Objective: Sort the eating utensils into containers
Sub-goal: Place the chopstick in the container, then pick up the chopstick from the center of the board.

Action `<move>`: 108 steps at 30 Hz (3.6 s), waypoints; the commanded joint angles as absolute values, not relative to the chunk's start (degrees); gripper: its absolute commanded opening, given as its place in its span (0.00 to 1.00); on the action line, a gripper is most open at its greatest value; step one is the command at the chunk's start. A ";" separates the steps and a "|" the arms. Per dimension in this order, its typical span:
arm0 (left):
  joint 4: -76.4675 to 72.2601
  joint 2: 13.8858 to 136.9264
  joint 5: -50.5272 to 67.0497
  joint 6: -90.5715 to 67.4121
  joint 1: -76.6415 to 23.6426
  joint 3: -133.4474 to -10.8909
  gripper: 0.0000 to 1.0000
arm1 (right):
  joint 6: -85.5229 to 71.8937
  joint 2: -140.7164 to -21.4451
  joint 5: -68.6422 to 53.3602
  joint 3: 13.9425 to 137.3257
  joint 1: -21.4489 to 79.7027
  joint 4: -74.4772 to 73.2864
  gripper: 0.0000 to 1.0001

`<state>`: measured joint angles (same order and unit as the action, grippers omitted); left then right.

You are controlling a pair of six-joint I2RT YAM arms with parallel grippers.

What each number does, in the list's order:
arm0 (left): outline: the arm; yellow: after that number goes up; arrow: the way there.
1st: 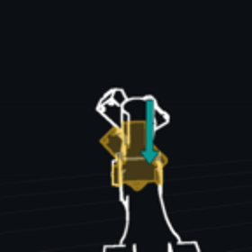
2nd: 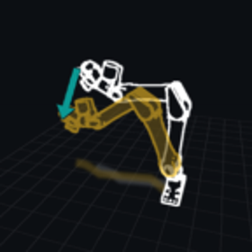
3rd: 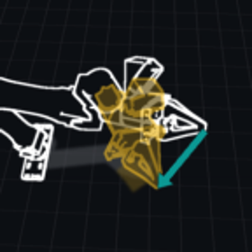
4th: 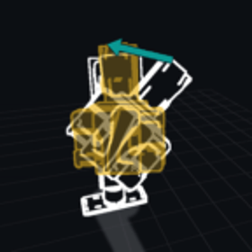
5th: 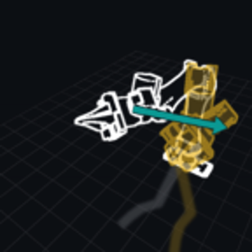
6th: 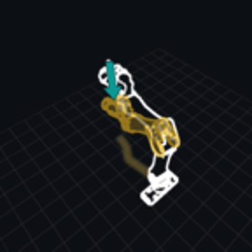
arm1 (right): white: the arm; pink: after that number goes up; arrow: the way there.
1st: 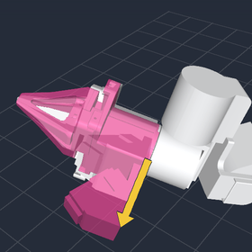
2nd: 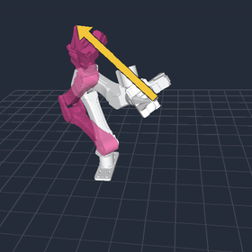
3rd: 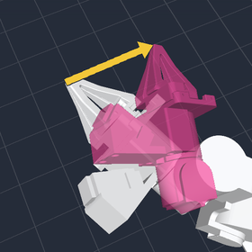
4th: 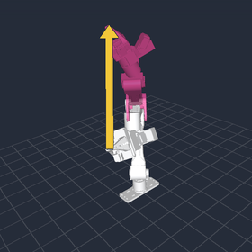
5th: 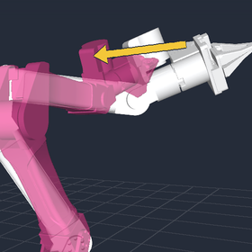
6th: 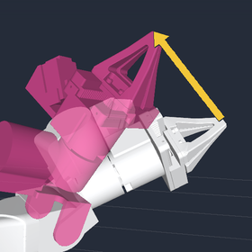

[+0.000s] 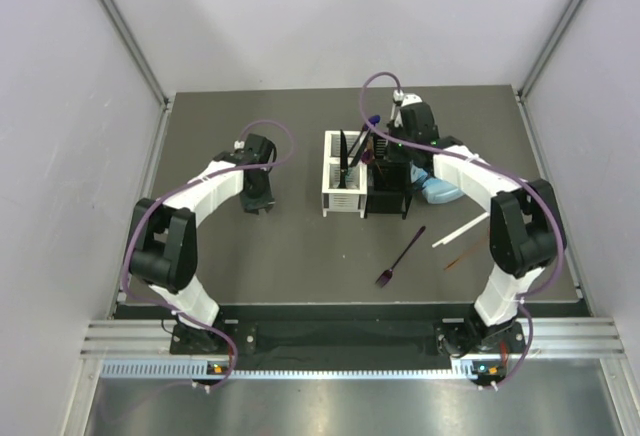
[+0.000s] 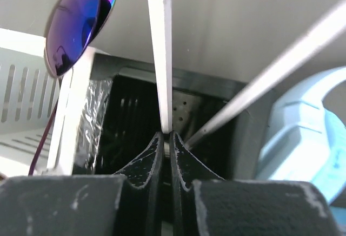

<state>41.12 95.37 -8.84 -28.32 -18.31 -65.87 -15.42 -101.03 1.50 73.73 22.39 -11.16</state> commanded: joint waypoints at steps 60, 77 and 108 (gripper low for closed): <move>34.63 96.59 -4.39 -27.69 -17.31 -65.30 0.33 | -33.13 -88.32 -10.28 58.09 -9.23 -45.18 0.57; 35.33 95.89 -5.80 -27.60 -17.31 -64.51 0.33 | -34.19 -96.68 -8.17 57.84 -10.72 -42.36 0.50; 35.51 98.44 -4.75 -27.51 -17.23 -66.36 0.33 | -27.60 -74.80 -5.97 57.39 -13.01 -46.14 0.00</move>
<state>35.20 98.15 -5.32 -28.29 -17.61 -64.40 -30.02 -77.45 -7.05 52.82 -12.88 -45.10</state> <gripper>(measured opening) 0.331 0.025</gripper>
